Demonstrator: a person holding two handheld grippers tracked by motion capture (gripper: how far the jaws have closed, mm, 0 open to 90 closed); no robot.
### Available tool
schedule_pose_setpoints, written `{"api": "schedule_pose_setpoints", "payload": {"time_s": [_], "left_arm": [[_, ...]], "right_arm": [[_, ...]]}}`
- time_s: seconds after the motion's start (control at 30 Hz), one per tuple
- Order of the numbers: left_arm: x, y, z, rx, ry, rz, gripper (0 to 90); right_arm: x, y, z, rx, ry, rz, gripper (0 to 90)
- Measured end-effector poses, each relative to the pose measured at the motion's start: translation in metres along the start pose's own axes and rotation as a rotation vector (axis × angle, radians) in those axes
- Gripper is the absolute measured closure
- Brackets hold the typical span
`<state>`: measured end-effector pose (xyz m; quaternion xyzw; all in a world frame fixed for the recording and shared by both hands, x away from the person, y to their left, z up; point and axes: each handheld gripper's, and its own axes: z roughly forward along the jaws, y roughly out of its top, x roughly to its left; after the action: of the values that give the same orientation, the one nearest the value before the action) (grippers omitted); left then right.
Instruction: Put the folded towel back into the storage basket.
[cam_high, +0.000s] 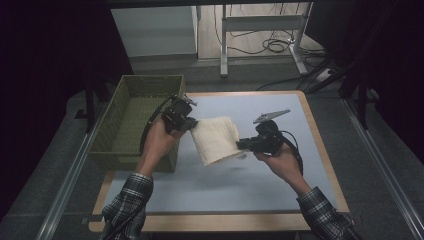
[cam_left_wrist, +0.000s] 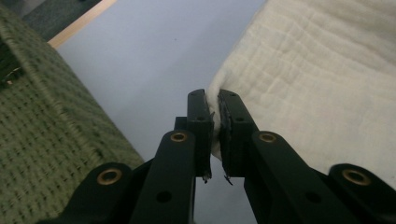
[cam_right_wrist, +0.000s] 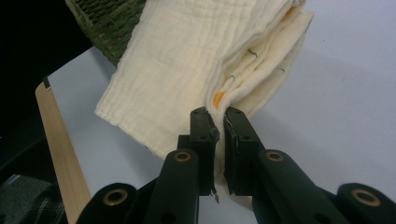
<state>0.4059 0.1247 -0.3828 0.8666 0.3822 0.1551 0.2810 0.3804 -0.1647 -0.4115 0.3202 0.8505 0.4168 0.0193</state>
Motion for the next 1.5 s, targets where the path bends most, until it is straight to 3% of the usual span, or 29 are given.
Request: {"api": "schedule_pose_setpoints", "payload": {"time_s": [0.53,0.9,1.5], "left_arm": [[0.042,-0.018,-0.025,0.009,0.067,-0.055,84.1],[0.063,-0.028,-0.041,0.001,0.116,-0.092,84.1],[0.106,-0.054,-0.061,0.008,0.246,-0.174,84.5]], "right_arm": [[0.012,0.038,0.033,-0.006,0.048,-0.002,82.8],[0.018,0.061,0.053,-0.011,0.088,0.013,82.8],[0.054,0.100,0.106,-0.021,0.134,0.004,82.8]]}}
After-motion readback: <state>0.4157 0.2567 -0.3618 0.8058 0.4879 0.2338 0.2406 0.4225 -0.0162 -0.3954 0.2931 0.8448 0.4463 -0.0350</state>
